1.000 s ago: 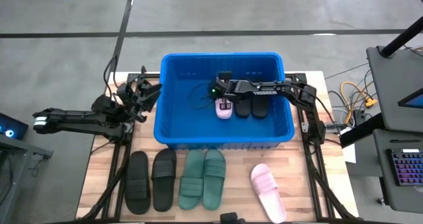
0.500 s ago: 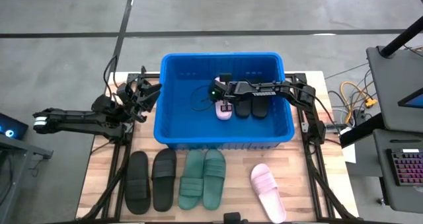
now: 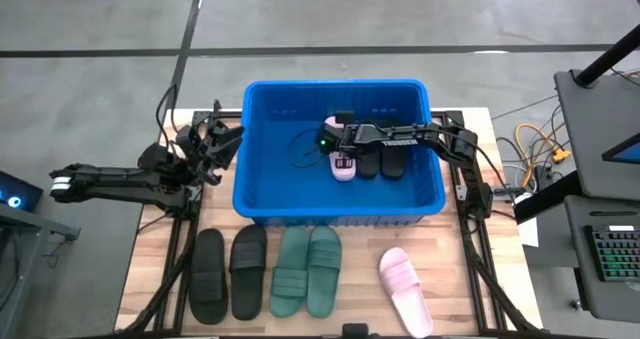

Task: Pick and place slides into bin
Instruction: Put the left pink slipper into the blue bin, then put the pink slipper into the blue bin

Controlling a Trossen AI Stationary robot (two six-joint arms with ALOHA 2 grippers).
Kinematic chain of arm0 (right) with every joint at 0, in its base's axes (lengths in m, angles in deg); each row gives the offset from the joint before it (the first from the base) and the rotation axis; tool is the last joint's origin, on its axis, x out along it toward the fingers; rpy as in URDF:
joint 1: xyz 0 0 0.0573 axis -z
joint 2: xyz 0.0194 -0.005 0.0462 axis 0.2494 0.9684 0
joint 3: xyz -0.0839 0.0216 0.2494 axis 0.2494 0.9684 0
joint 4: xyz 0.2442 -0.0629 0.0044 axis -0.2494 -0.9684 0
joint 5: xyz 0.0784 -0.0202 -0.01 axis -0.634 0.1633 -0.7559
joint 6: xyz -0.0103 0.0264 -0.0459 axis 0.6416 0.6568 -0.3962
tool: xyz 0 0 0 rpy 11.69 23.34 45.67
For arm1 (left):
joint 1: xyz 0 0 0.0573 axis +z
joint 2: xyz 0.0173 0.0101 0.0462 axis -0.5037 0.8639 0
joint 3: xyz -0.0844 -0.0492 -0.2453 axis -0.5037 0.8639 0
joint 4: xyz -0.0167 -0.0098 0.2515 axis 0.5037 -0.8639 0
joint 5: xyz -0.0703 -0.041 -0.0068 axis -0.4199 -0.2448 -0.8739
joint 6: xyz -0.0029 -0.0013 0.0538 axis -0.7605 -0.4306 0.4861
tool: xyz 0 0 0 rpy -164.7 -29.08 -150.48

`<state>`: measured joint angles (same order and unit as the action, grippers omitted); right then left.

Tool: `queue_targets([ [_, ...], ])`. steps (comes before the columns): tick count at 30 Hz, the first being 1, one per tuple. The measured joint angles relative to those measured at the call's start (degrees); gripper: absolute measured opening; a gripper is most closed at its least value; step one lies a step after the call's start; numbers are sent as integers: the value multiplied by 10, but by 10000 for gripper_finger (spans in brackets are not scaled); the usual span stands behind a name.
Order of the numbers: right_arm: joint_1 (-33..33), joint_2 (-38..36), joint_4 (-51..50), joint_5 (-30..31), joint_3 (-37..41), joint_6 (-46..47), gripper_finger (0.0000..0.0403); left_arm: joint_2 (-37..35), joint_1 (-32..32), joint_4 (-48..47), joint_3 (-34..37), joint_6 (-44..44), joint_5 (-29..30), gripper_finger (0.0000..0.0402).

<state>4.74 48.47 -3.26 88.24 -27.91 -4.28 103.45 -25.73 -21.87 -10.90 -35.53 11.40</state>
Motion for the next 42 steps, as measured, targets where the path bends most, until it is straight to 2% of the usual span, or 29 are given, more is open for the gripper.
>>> queue_targets([
  [11, -1, 1, -8, 0, 0, 16, 16, 0, 0, -1, 0, 2, 0, 169],
  [15, 1, 1, -12, -35, 0, -7, 36, 0, 0, -2, 0, 2, 0, 169],
  [23, 1, -4, -15, -67, 1, 17, 82, 0, 0, -1, 0, 1, 0, 169],
  [32, 1, -47, -24, -108, 2, 17, 134, -1, 0, -10, 0, 0, 0, 169],
  [35, 3, -66, -27, -136, 2, 17, 143, -1, 0, -11, 0, 0, 0, 169],
  [42, 4, -89, -34, -136, 2, 21, 155, -1, 0, -11, 0, 0, 0, 169],
])
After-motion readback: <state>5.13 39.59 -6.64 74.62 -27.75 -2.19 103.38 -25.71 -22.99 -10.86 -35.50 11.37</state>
